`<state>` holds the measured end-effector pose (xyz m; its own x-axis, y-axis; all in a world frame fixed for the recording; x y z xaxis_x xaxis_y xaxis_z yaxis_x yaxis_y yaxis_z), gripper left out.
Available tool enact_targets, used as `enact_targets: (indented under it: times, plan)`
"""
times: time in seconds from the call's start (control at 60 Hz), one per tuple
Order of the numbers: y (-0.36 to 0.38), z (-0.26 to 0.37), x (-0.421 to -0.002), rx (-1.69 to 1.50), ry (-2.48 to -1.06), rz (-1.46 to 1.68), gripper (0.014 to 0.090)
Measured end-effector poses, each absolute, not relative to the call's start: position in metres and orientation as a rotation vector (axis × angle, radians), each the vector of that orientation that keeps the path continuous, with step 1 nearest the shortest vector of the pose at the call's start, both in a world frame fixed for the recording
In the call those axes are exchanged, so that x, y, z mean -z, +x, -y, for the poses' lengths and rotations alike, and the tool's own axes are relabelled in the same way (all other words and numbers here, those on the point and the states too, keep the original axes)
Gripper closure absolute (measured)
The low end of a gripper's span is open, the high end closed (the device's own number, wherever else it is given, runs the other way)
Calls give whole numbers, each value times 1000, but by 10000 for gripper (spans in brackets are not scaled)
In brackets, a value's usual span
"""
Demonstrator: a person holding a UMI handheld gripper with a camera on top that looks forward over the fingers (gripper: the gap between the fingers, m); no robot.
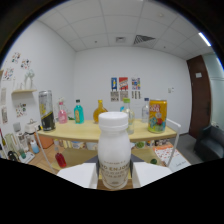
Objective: Make me a cup of Mount Fuji.
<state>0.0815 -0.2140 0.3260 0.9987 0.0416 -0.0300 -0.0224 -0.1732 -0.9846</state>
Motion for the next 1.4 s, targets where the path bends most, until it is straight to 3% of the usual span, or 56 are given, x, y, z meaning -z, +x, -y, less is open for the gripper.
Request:
enact_targets:
  times: [0.233, 0.4, 0.9, 1.4]
  plan:
    - [112, 232, -156, -71, -1919, -57, 573]
    - [116, 234, -97, 117, -1975, 160, 575]
    - [126, 222, -106, 964, -1688, 1156, 576]
    - [131, 210, -127, 1405, -1405, 1557, 573]
